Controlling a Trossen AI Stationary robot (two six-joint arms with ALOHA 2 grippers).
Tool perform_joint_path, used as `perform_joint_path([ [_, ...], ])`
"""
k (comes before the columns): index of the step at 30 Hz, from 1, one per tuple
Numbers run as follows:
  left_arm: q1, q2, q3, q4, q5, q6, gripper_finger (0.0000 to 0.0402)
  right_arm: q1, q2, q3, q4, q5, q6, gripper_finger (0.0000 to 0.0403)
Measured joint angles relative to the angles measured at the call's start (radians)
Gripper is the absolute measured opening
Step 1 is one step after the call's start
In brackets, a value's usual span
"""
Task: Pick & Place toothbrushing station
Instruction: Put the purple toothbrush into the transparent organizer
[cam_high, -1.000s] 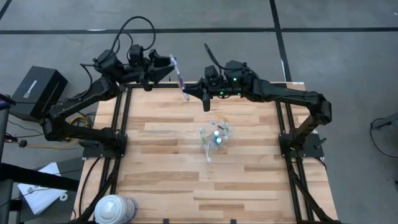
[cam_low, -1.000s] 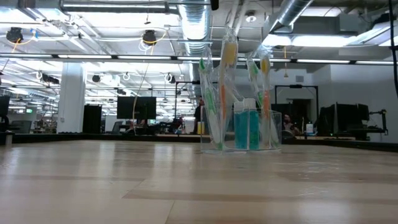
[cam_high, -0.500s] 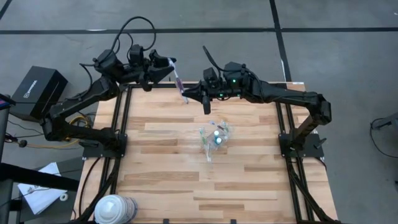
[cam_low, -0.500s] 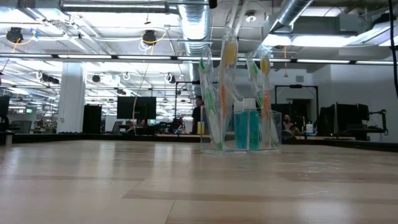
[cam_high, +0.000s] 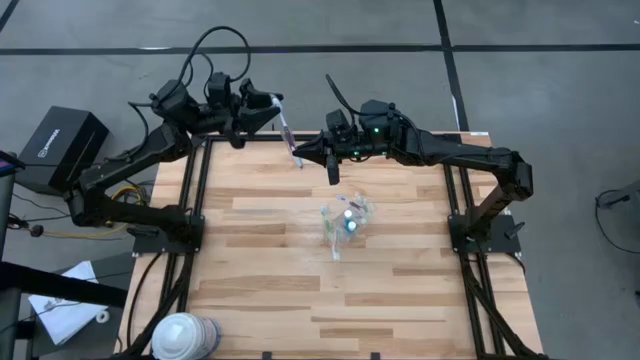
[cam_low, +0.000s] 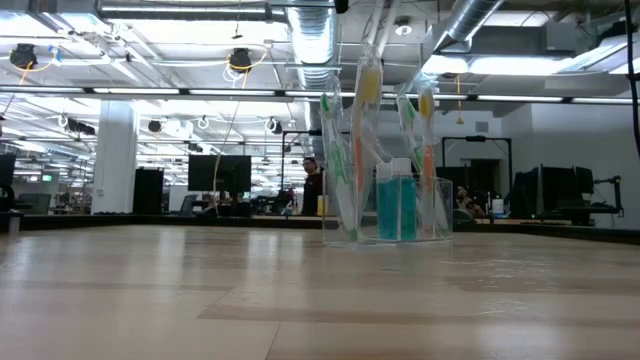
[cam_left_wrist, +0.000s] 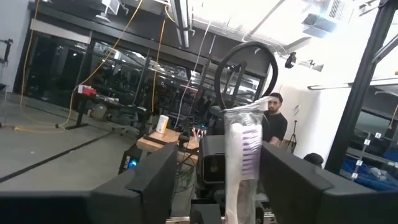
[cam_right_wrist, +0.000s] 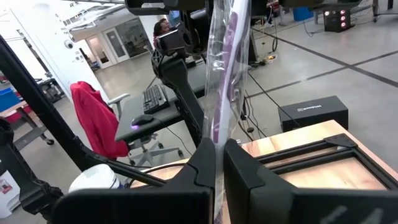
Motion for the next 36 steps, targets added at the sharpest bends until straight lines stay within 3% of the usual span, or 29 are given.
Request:
perform_joint_path([
  [10,-0.001,0.000,0.000,0.001,0.006,0.058,0.0033,0.000,0.000,0.000,-0.002,-0.018,0.003,0.0000],
  [12,-0.001,-0.001,0.000,0.001,0.010,0.059,0.0014,-0.001,0.000,0.000,-0.002,-0.018,0.003,0.0000],
  [18,-0.001,-0.001,0.000,0.001,0.010,0.062,0.0026,-0.002,0.000,0.000,-0.001,-0.022,0.000,0.0002],
  [25,0.000,-0.001,0.000,0.001,0.009,0.066,0.0010,-0.009,0.000,0.000,0.000,-0.022,-0.001,0.0008],
  [36,0.009,0.002,-0.001,-0.011,0.002,0.091,0.0010,-0.081,-0.063,0.011,-0.005,-0.029,-0.022,0.0128],
])
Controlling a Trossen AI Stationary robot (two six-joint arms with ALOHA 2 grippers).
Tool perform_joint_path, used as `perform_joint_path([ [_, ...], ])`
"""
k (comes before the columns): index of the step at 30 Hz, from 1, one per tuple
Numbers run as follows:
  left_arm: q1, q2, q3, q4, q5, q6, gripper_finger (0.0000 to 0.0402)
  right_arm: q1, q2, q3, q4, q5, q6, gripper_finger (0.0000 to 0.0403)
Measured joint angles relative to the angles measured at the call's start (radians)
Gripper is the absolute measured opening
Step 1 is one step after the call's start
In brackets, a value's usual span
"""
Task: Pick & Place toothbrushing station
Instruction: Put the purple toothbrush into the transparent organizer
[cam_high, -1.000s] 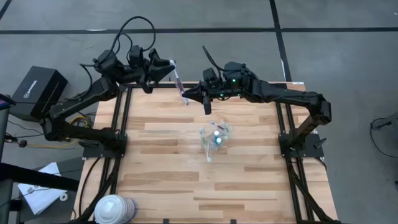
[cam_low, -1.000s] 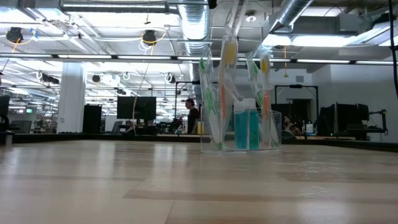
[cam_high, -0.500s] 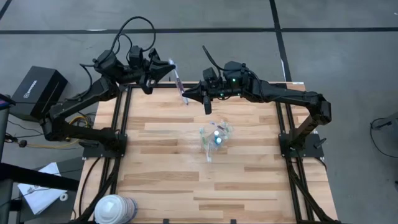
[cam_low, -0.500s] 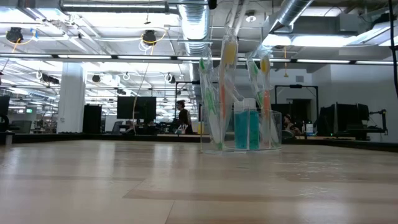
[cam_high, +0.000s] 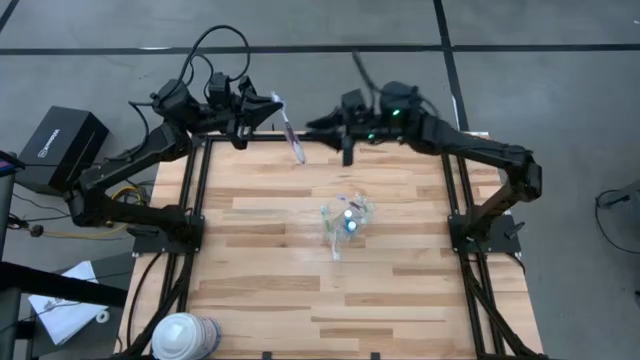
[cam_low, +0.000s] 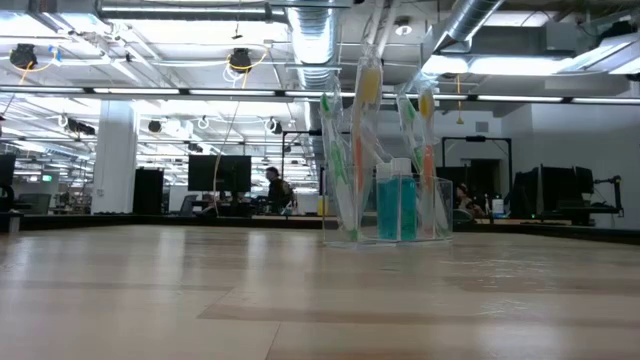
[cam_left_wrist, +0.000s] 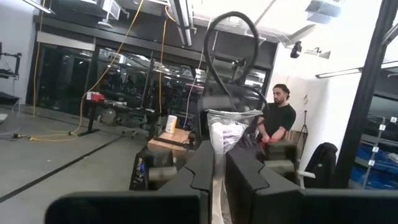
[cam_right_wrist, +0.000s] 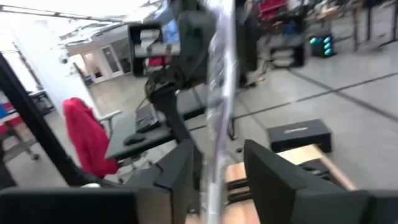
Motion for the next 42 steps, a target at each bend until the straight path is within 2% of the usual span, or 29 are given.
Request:
perform_joint_path([
  [8,0.037,0.000,0.000,0.000,0.053,-0.007,0.0008,-0.076,-0.113,0.000,-0.055,0.003,-0.036,0.0177],
  [11,0.042,0.000,0.000,-0.008,0.085,-0.007,0.0008,-0.105,-0.155,0.000,-0.101,0.005,-0.053,0.0183],
  [17,0.004,-0.002,-0.017,-0.148,0.094,0.083,0.0008,-0.145,-0.222,-0.001,-0.174,0.030,-0.077,0.0176],
  [21,-0.090,-0.002,-0.069,-0.145,0.018,0.168,0.0008,-0.149,-0.242,-0.001,-0.208,0.042,-0.087,0.0165],
  [25,-0.185,-0.002,-0.139,-0.115,-0.068,0.180,0.0008,-0.149,-0.241,-0.002,-0.236,0.043,-0.087,0.0156],
  [35,-0.391,0.015,-0.339,0.139,-0.334,0.121,0.0008,-0.147,-0.230,-0.002,-0.286,0.040,-0.078,0.0141],
  [38,-0.436,0.047,-0.367,0.207,-0.383,0.120,0.0008,-0.147,-0.230,-0.002,-0.287,0.033,-0.071,0.0139],
  [42,-0.483,0.125,-0.378,0.290,-0.398,0.121,0.0008,-0.147,-0.230,-0.002,-0.291,0.025,-0.042,0.0139],
])
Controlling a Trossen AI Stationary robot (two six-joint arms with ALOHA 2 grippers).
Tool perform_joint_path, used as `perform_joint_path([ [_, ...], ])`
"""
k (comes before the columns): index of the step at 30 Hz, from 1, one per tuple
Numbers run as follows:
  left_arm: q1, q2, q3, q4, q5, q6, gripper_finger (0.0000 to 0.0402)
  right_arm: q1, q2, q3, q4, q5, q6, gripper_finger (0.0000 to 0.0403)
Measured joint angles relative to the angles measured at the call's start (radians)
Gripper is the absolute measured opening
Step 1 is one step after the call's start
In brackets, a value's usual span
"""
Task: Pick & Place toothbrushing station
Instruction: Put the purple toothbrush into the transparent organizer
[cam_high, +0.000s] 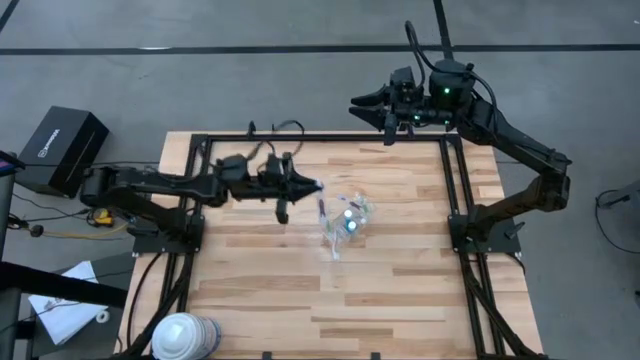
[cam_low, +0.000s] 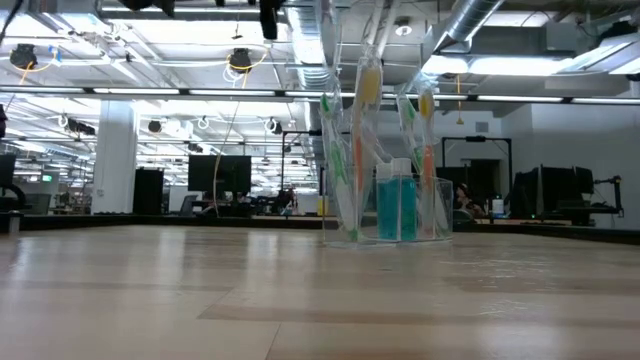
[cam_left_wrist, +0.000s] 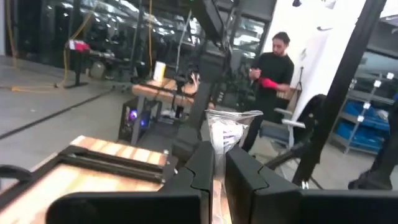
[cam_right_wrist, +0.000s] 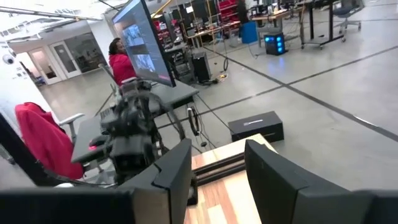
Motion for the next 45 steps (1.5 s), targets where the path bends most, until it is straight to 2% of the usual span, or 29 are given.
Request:
perform_joint_path([
  [11,-0.050,0.231,0.000,0.217,-0.023,0.028,0.0008,0.003,0.000,0.000,-0.052,-0.067,0.019,0.0137],
  [19,-0.042,0.289,0.000,0.219,-0.026,0.132,0.0008,0.039,0.000,0.000,-0.078,-0.073,0.019,0.0133],
  [29,-0.027,0.379,0.000,0.232,-0.015,0.183,0.0008,0.077,0.000,0.000,-0.079,-0.073,0.010,0.0131],
  [39,-0.032,0.492,0.001,0.330,0.011,0.153,0.0008,0.100,0.000,0.000,-0.087,-0.073,0.008,0.0128],
  [45,-0.036,0.553,0.001,0.371,0.039,0.084,0.0008,0.100,0.000,0.000,-0.116,-0.073,0.008,0.0127],
])
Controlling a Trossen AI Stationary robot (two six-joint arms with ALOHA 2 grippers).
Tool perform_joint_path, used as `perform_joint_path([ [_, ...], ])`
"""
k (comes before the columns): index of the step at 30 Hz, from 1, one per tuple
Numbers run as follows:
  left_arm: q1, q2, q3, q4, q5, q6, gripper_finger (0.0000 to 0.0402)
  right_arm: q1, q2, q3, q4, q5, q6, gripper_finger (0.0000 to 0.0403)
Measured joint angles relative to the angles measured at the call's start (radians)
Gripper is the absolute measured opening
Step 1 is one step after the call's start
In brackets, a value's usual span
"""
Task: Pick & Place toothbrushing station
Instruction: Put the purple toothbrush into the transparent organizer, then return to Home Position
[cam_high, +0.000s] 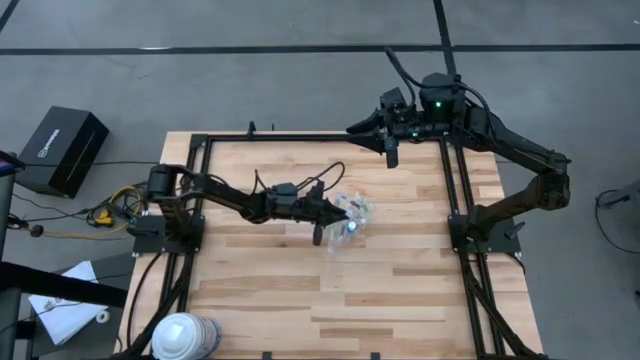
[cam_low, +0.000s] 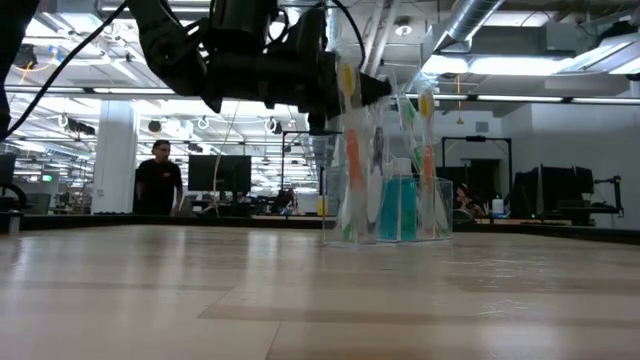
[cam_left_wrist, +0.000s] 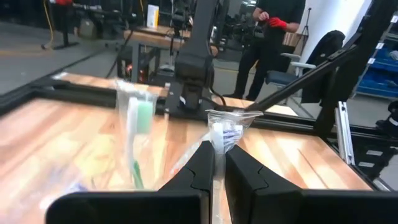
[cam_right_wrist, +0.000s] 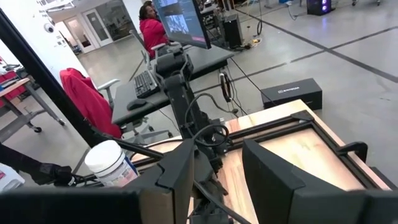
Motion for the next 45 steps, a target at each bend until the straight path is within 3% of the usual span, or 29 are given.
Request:
perform_joint_path([
  [8,0.000,0.016,0.000,0.003,0.011,-0.024,0.0029,0.009,0.000,0.000,-0.007,0.000,0.000,0.0126],
  [23,0.000,0.005,0.000,0.033,0.018,-0.029,0.0204,0.019,0.000,0.000,-0.013,-0.007,-0.016,0.0123],
  [28,-0.003,-0.051,0.000,0.057,0.019,-0.028,0.0241,0.019,0.000,0.000,-0.013,-0.027,-0.022,0.0123],
  [33,-0.012,-0.143,0.001,0.061,0.024,-0.015,0.0246,0.019,0.000,0.000,-0.007,-0.027,-0.044,0.0123],
  [40,-0.018,-0.312,0.001,0.046,-0.005,-0.009,0.0223,0.016,0.000,0.000,0.050,-0.027,-0.050,0.0123],
  [45,-0.015,-0.455,0.001,0.040,-0.102,-0.050,0.0209,0.016,0.000,0.000,0.131,-0.025,-0.051,0.0123],
])
